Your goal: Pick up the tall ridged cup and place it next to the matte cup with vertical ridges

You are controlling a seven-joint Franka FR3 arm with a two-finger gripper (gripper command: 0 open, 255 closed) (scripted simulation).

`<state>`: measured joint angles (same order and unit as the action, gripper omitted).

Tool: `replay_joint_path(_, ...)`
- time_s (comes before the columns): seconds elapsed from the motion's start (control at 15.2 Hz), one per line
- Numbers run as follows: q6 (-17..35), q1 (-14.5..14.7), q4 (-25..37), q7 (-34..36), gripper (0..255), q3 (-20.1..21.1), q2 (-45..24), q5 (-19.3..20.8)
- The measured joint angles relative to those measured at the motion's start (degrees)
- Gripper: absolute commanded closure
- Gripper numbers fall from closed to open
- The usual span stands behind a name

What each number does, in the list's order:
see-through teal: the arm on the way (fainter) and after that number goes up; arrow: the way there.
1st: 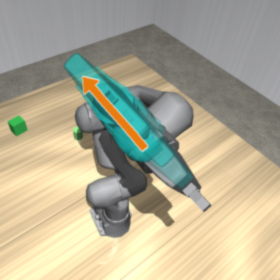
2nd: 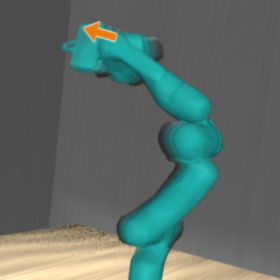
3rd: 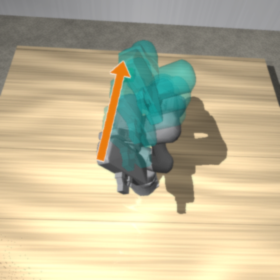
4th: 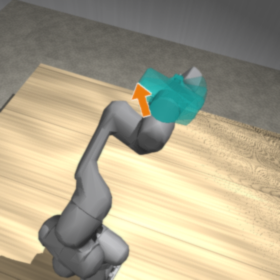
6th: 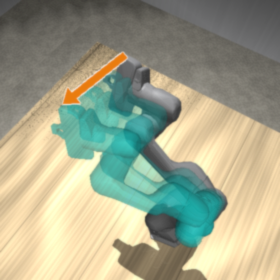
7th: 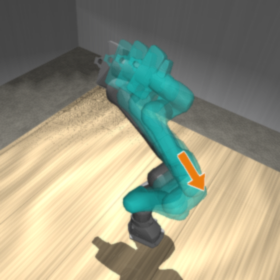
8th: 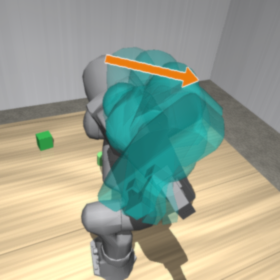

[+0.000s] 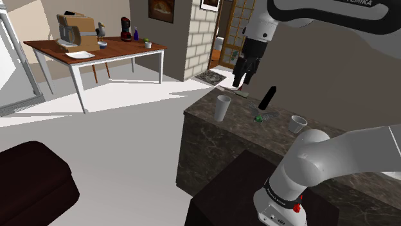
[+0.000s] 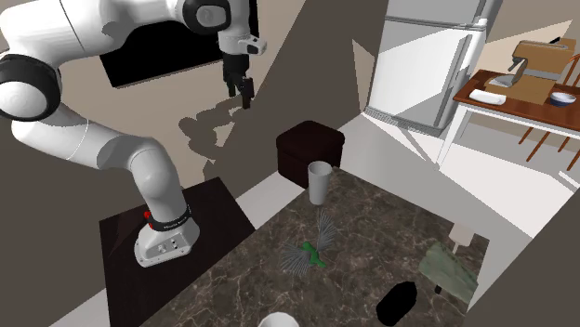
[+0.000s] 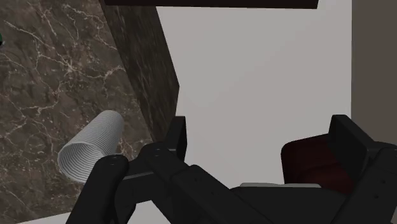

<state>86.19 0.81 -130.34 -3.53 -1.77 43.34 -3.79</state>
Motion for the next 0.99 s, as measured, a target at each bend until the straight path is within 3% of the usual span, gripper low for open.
replay_joint_path(0.26, 3.39, -0.88, -0.82, 0.47, 0, -0.26, -2.41, 0.92)
replay_joint_path(0.99, 22.92, -5.56, -3.90, 3.82, 0, -2.12, -17.68, 5.63)
